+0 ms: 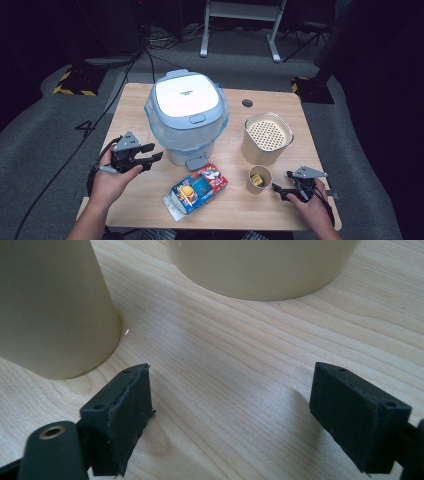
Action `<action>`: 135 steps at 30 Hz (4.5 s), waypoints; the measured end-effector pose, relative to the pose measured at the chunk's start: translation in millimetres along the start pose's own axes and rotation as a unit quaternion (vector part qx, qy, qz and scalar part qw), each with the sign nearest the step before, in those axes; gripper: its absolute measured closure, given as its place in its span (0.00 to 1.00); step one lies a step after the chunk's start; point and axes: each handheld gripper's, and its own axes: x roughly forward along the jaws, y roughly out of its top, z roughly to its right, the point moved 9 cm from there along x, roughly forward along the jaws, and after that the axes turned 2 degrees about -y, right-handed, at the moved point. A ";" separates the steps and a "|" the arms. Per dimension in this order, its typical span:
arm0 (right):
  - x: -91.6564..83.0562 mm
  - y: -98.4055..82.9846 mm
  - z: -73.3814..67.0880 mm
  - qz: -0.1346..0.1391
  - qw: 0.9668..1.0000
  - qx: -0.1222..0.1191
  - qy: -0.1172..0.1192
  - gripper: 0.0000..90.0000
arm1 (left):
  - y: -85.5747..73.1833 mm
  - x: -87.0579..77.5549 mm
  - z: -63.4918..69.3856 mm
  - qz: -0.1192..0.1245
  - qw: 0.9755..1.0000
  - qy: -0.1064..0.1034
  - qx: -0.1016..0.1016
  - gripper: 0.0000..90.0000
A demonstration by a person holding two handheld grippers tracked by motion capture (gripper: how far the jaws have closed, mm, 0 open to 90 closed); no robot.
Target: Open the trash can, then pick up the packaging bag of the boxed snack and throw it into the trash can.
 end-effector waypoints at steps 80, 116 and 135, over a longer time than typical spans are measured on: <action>-0.3 0.1 0.2 0.001 1.000 0.001 -0.001 0.21 | 145.1 29.0 60.5 0.031 0.995 -0.075 0.064 1.00; -0.3 0.2 0.1 0.002 1.000 -0.001 -0.002 0.22 | 148.2 15.7 71.3 0.069 0.989 -0.096 0.090 0.58; -0.2 0.3 0.0 0.002 1.000 -0.001 -0.002 0.22 | 121.3 -29.0 89.9 0.040 0.991 -0.059 0.113 0.53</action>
